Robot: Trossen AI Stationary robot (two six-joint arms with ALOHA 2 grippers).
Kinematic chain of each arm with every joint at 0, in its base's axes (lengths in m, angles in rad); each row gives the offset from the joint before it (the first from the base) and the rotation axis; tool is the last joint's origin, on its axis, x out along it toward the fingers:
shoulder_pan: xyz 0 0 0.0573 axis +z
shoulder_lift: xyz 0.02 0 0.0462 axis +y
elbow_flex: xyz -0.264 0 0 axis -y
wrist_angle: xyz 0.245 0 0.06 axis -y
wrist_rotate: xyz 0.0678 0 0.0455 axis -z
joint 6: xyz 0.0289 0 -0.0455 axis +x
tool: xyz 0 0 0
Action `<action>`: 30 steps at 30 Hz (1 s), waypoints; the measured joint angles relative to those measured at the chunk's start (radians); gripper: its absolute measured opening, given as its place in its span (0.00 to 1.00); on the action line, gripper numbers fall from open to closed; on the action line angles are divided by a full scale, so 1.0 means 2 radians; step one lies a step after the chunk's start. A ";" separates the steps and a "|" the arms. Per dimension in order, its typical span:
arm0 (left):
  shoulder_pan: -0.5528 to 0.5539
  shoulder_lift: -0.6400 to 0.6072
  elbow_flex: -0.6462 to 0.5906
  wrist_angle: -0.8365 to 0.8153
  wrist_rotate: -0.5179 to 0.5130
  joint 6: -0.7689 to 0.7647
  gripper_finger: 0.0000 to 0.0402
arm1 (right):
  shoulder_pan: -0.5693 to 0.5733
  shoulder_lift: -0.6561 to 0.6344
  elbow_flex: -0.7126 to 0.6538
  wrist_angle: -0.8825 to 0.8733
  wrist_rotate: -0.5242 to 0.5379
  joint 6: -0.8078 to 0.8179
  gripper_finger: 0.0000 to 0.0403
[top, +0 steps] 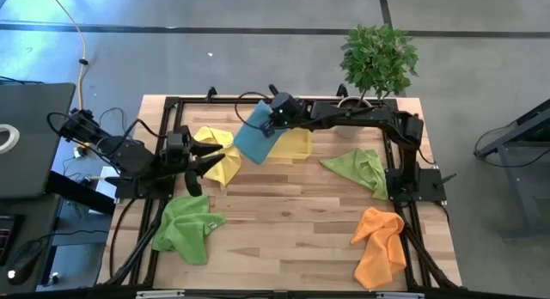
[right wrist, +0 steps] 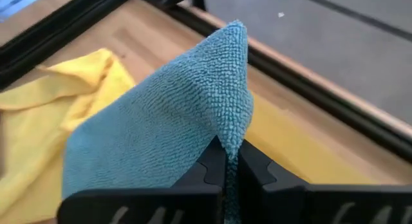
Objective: Fold microfiber towels
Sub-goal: Put the folded blue microfiber cloth into the yellow bin
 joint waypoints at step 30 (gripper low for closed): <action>0.039 -0.090 0.000 0.004 -0.023 0.163 0.29 | 0.022 0.000 -0.005 -0.185 0.077 0.269 0.00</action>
